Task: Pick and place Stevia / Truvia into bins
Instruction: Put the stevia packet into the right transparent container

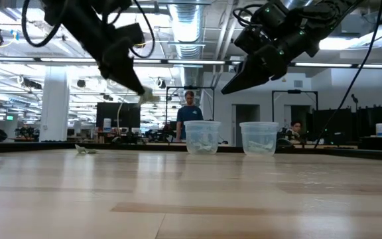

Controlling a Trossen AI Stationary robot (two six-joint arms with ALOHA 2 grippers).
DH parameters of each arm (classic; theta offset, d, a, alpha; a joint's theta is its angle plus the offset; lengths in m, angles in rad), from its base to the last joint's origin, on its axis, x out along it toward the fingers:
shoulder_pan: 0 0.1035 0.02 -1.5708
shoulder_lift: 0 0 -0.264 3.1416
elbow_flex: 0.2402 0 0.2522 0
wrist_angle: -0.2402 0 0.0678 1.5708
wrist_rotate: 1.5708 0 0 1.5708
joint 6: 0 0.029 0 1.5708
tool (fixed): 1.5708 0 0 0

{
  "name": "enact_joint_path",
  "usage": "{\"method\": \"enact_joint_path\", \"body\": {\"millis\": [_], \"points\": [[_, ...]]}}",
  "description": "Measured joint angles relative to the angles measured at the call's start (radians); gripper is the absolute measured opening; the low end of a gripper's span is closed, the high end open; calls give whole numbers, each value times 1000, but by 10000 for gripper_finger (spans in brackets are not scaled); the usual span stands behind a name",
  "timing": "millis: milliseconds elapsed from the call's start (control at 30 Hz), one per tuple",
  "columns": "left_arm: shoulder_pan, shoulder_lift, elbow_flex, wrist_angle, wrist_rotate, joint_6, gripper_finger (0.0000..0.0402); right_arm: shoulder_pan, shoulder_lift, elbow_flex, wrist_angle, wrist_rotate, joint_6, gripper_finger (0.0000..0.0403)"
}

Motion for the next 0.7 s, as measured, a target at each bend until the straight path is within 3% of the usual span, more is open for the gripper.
{"method": "enact_joint_path", "body": {"millis": [167,333,533,700], "points": [[47,-104,1,-149,15,-91,0,0,0,-7,-5,0,0,93],[77,-124,-5,-392,-54,-226,0,0,0,-30,-7,0,1,93],[81,-123,-100,-281,29,-237,0,0,0,-31,15,0,2,93],[88,-123,-141,-221,30,-251,0,0,0,-31,23,0,2,93]]}}
